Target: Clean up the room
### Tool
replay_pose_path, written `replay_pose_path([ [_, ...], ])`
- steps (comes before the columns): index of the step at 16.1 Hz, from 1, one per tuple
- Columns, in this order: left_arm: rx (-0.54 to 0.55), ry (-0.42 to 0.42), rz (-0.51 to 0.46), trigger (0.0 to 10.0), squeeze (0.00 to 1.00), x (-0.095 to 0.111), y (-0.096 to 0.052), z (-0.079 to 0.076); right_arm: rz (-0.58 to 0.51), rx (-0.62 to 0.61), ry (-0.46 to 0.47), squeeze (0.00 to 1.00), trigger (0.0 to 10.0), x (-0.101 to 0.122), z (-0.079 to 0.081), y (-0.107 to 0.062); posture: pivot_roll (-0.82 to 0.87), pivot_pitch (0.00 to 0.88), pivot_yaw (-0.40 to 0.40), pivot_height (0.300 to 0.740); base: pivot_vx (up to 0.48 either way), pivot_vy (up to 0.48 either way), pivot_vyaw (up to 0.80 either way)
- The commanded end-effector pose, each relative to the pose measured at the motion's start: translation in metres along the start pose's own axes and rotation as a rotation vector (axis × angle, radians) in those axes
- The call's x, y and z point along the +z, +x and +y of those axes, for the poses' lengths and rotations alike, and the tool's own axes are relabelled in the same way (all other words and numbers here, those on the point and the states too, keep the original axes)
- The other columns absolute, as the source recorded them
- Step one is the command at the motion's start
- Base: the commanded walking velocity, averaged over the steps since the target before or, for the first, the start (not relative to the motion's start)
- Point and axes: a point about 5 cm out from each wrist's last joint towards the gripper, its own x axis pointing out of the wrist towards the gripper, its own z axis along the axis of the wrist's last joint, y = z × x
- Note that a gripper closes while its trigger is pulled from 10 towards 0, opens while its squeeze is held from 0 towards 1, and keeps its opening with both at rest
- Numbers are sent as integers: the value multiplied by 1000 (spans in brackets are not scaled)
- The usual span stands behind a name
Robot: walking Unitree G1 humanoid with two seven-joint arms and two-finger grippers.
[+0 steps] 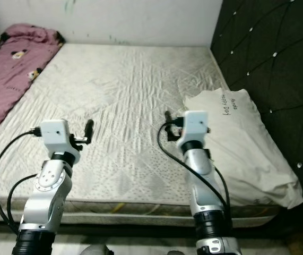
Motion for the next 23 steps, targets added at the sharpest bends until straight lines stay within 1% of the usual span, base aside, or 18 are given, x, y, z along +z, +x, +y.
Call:
replay_pose_path([
  [1, 27, 7, 7, 10000, 0, 0, 0, 10, -3, 23, 10, 0, 10000, 1, 9, 1, 62, 0, 6, 740, 0, 480, 0],
  [15, 37, -3, 9, 10000, 0, 0, 0, 10, 15, 28, 6, 0, 10000, -4, 10, 0, 62, 0, 6, 740, 0, 480, 0],
  [18, 35, -7, -4, 10000, 0, 1, -1, 10, 20, 30, 6, 0, 10000, -5, 10, 0, 62, 0, 6, 740, 0, 480, 0],
  [20, 32, 10, -30, 10000, 0, 5, -1, 9, 22, 32, 4, 0, 10000, -5, 10, 0, 62, 0, 3, 740, 0, 0, 0],
  [23, 22, 29, -35, 10000, 0, 6, -1, 7, 25, 34, 5, 0, 10000, -6, 10, 0, 62, 0, 3, 740, 0, 0, 0],
])
